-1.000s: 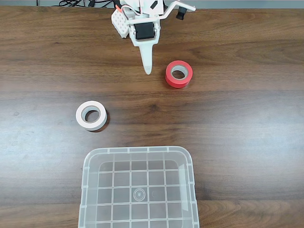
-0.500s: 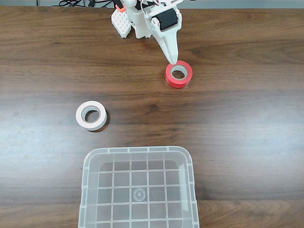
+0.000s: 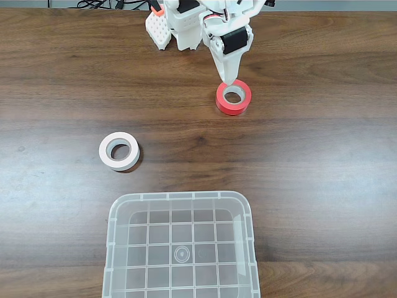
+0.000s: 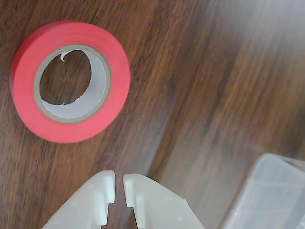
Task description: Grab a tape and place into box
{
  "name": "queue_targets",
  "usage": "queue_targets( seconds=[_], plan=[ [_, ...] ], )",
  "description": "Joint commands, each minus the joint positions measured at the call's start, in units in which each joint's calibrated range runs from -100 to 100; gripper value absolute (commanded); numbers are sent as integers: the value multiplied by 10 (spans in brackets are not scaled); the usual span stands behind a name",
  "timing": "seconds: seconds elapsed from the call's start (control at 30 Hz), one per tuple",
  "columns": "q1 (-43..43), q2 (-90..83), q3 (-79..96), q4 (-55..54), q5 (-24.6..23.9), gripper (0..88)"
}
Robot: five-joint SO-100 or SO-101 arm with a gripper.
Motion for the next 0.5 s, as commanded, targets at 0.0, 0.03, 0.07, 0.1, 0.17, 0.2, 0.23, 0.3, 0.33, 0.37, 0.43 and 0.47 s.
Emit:
queue_targets(
  seconds=[0.0, 0.03, 0.07, 0.1, 0.17, 0.2, 0.23, 0.3, 0.33, 0.37, 0.43, 0.47],
  plan=[
    [-3, 202, -225, 70, -1, 13],
    [-3, 235, -248, 81, -1, 13],
    [-2, 269, -271, 91, -1, 13],
    [-2, 297, -289, 97, -1, 13],
    [-3, 347, -319, 99, 0, 13],
    [-3, 370, -332, 99, 0, 13],
    [-3, 386, -342, 97, 1, 13],
    [-4, 413, -356, 93, 18, 13],
    [-7, 421, -360, 91, 30, 14],
    [-17, 429, -362, 91, 40, 14],
    [-38, 440, -362, 91, 49, 14],
    [-48, 443, -361, 91, 49, 14]
  ],
)
